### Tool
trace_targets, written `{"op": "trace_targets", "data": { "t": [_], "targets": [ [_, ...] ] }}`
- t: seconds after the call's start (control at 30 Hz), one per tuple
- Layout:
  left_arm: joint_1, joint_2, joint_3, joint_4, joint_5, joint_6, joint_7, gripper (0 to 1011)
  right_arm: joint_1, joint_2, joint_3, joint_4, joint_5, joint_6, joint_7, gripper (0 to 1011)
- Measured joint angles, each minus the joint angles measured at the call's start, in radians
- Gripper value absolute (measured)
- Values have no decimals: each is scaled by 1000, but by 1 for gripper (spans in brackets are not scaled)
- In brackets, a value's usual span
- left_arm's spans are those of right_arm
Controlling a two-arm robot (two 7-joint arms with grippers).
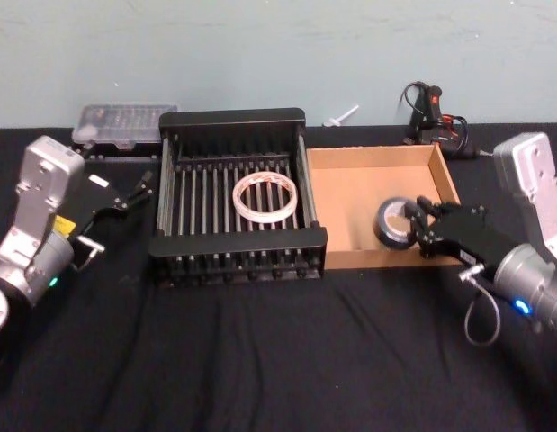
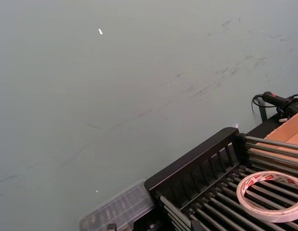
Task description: Pick up the white tape and place it into the black box , Pick up the silver tape and place it into the brown box.
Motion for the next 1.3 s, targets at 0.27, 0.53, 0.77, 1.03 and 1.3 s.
{"op": "trace_targets", "data": {
  "t": [0.27, 0.53, 0.77, 1.03, 1.3],
  "targets": [
    [0, 0, 0, 0, 0, 0, 0, 1001, 71, -43, 2, 65, -27, 3, -19, 156],
    [0, 0, 0, 0, 0, 0, 0, 1001, 203, -123, -9, 226, -72, 5, -53, 156],
    [0, 0, 0, 0, 0, 0, 0, 1001, 296, -185, -24, 385, -109, 3, -75, 156],
    [0, 0, 0, 0, 0, 0, 0, 1001, 365, -237, -35, 529, -137, -17, -77, 156],
    [0, 0, 0, 0, 0, 0, 0, 1001, 383, -253, -36, 567, -151, -28, -75, 156]
  ]
}}
